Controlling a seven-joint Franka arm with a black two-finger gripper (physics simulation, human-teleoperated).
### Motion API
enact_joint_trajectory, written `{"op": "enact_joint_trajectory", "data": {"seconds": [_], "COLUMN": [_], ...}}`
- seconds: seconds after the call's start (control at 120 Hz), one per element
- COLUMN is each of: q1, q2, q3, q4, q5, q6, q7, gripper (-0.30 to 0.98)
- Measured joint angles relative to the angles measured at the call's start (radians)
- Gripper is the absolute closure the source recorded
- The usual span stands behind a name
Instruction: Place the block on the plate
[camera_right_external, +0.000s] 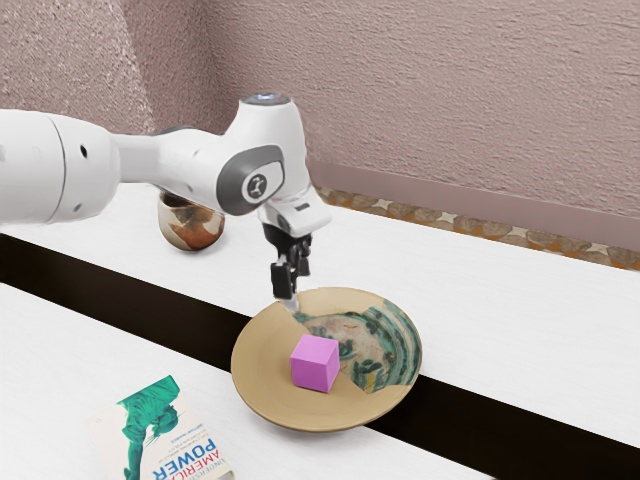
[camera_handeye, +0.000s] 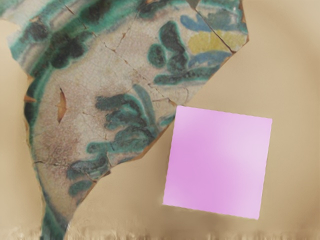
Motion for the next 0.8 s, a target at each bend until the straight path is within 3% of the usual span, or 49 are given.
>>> {"op": "enact_joint_trajectory", "data": {"seconds": [0.2,0.508,0.8], "q1": [0.039,0.067,0.066], "q2": [-0.040,-0.131,-0.140], "q3": [0.105,0.106,0.105], "q4": [0.071,0.184,0.186], "q5": [0.000,0.017,0.023], "q6": [-0.061,-0.251,-0.310], "q7": [-0.149,-0.402,-0.558], "gripper": [0.01,0.00,0.00]}}
